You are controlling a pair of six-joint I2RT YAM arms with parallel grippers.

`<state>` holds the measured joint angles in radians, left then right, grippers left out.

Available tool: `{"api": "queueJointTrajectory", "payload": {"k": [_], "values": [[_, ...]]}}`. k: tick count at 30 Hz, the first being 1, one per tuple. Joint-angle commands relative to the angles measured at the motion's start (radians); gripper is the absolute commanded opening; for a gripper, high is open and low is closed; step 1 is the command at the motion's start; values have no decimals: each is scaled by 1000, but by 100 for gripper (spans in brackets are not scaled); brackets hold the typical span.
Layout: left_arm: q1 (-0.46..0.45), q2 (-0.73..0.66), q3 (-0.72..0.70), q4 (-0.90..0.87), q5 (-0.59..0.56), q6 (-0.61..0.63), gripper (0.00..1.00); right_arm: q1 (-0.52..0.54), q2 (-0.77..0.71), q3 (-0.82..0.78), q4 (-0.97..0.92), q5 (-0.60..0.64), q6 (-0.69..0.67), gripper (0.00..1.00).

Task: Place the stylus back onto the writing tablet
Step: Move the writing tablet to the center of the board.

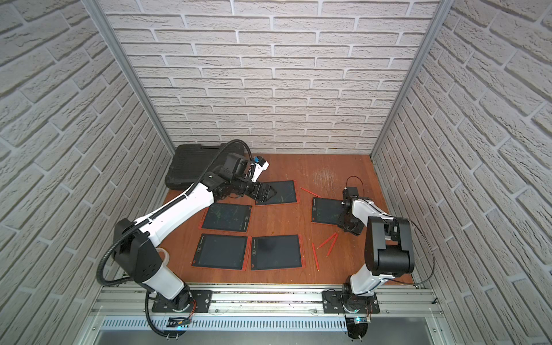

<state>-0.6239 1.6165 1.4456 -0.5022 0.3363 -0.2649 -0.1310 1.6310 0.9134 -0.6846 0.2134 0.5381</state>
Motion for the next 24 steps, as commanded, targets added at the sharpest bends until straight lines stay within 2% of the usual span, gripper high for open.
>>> {"api": "queueJointTrajectory", "payload": {"k": [1, 6, 16, 24], "values": [[-4, -27, -5, 2, -3, 6, 98, -4, 31, 44, 33, -3, -3, 51], [-4, -27, -5, 4, -3, 6, 98, -5, 57, 91, 32, -30, -4, 51], [-5, -29, -4, 4, 1, 4, 98, 34, -35, -25, 62, -122, -39, 56], [-5, -28, -3, 2, 1, 3, 98, 83, -34, -22, 71, -136, -30, 57]]}}
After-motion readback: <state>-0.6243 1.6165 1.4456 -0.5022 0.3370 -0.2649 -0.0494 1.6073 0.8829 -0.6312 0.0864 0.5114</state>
